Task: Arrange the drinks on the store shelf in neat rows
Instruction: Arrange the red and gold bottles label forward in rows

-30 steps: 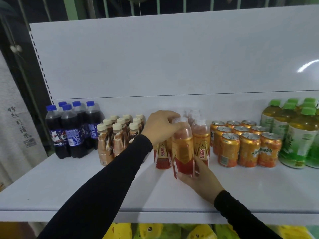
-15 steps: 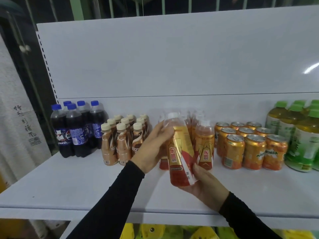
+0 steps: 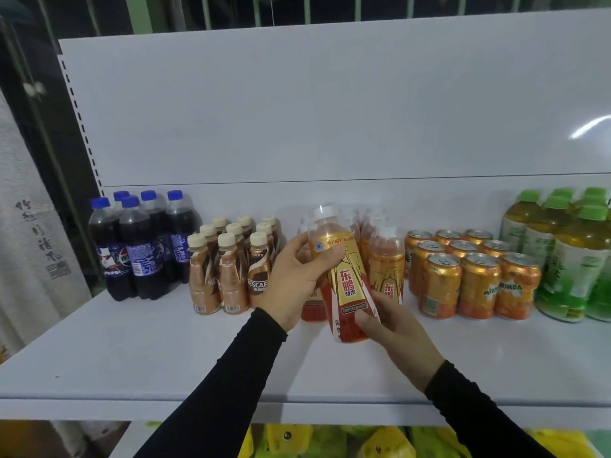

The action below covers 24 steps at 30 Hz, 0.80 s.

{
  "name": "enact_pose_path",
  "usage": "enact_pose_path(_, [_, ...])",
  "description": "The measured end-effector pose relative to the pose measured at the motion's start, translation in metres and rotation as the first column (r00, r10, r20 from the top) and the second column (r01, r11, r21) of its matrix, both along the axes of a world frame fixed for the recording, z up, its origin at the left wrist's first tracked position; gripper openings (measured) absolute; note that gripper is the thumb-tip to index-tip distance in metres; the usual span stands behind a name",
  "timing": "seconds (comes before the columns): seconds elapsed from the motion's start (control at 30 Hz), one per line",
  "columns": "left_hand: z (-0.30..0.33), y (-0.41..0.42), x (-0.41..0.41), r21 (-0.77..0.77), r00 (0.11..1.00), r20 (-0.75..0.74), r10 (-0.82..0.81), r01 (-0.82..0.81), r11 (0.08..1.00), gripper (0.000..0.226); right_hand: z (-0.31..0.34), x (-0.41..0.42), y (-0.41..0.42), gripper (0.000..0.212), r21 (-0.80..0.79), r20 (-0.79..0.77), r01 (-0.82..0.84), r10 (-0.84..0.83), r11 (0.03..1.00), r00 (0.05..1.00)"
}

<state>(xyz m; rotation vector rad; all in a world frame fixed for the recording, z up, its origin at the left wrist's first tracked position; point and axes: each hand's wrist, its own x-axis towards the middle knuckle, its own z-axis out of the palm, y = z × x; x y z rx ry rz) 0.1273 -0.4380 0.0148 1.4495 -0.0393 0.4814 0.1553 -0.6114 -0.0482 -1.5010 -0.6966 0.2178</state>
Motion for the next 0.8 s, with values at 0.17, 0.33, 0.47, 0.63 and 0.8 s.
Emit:
enact_pose_path(0.17, [0.001,-0.004,-0.001,0.022,0.999,-0.032,-0.037,0.038,0.999,0.058,-0.005,-0.004,-0.005,0.099,0.179,-0.212,-0.058,0.096,0.982,0.973])
enact_pose_path(0.33, [0.002,-0.006,-0.006,-0.089,0.981,-0.106,-0.161,0.152,0.984,0.055,-0.002,-0.007,-0.005,0.104,0.419,-0.443,-0.130,0.328,0.898,0.834])
enact_pose_path(0.47, [-0.002,-0.011,-0.006,-0.131,0.979,-0.109,-0.170,0.156,0.979,0.059,0.000,-0.008,-0.005,0.107,0.465,-0.502,-0.095,0.351,0.880,0.790])
enact_pose_path(0.63, [-0.005,-0.016,-0.007,-0.119,0.996,-0.087,0.014,-0.024,0.993,0.056,0.009,-0.007,-0.014,0.057,-0.045,-0.068,-0.009,0.006,0.999,0.998])
enact_pose_path(0.8, [-0.006,-0.024,-0.006,-0.033,0.993,-0.033,0.110,-0.111,0.993,0.071,0.004,-0.004,-0.009,0.078,-0.052,0.137,0.053,-0.045,0.997,0.989])
